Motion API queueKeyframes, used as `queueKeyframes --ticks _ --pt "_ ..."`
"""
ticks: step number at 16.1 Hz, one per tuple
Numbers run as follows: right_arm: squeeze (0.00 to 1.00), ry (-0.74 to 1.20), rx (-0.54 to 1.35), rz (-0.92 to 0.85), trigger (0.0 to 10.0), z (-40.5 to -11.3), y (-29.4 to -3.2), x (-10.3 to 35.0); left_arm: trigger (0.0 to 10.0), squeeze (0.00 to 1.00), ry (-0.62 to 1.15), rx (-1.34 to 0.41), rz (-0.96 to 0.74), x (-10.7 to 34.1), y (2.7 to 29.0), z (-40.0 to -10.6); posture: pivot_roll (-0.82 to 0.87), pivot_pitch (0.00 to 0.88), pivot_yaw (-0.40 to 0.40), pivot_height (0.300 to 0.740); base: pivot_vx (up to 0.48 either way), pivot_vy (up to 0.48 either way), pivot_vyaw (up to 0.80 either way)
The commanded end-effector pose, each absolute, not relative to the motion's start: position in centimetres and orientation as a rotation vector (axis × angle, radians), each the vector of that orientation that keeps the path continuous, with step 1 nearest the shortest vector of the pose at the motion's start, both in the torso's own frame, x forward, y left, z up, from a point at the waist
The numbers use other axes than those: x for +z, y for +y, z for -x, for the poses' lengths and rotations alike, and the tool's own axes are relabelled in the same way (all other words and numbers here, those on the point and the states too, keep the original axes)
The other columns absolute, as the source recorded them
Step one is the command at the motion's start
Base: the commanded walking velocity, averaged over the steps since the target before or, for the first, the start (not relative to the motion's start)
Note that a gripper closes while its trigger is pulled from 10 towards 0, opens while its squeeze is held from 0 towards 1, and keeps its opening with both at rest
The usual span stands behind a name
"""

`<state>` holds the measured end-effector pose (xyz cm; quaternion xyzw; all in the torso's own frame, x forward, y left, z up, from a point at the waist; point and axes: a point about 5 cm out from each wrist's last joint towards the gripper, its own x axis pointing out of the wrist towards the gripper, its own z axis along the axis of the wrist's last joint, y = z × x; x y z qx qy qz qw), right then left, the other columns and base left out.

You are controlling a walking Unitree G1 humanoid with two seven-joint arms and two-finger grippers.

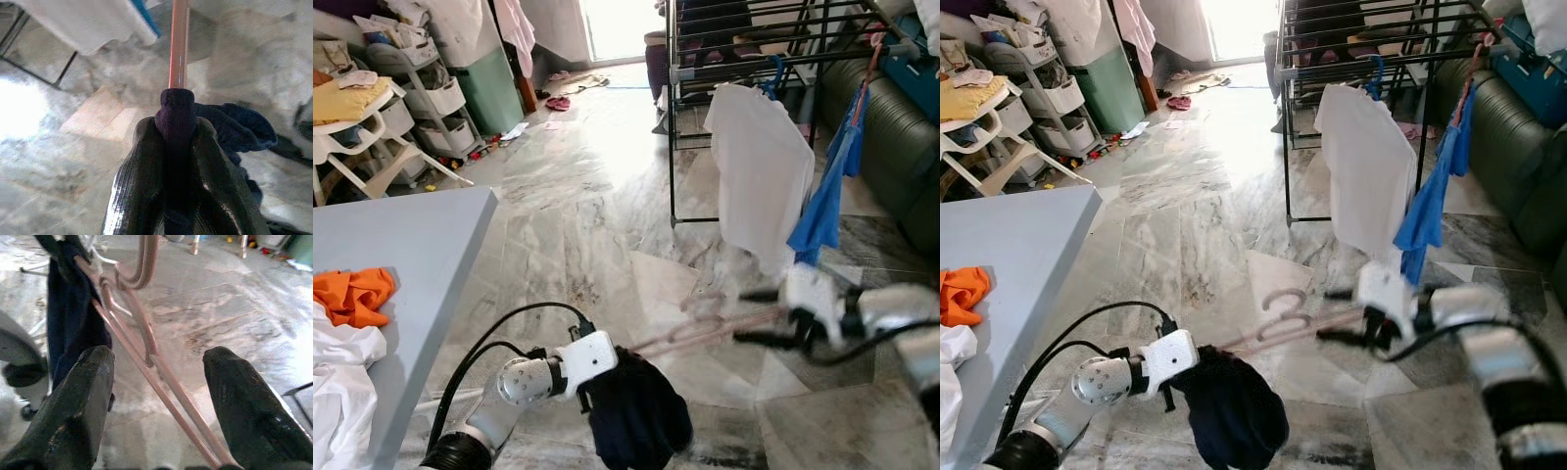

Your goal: Hang hanger

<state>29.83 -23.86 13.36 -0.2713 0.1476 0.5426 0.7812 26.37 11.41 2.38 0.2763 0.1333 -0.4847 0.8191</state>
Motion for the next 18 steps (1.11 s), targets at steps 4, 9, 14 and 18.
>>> queueKeyframes --ticks 4,9,14,18 --pt "1.00 0.091 1.026 0.548 10.0 -31.4 -22.6 16.7 0.0 0.00 0.267 -0.819 -0.629 3.3 13.2 -28.7 -0.11 0.000 0.149 0.740 0.000 0.000 0.00" --pt "1.00 -0.036 0.858 0.177 10.0 -30.8 -21.2 17.0 0.0 0.00 0.246 -0.712 -0.620 3.9 13.8 -29.8 -0.12 0.000 0.149 0.740 0.000 0.000 0.00" --pt "1.00 0.173 0.781 -0.044 10.0 -29.0 -18.7 11.4 0.0 0.00 0.207 -0.555 -0.526 4.6 14.3 -30.4 -0.12 0.000 0.140 0.740 0.000 0.000 0.00" --pt "0.00 0.337 0.577 -0.088 10.0 -29.3 -17.8 7.3 0.0 0.00 0.188 -0.489 -0.358 4.8 13.2 -30.2 -0.12 0.000 0.122 0.740 0.000 0.000 0.00"
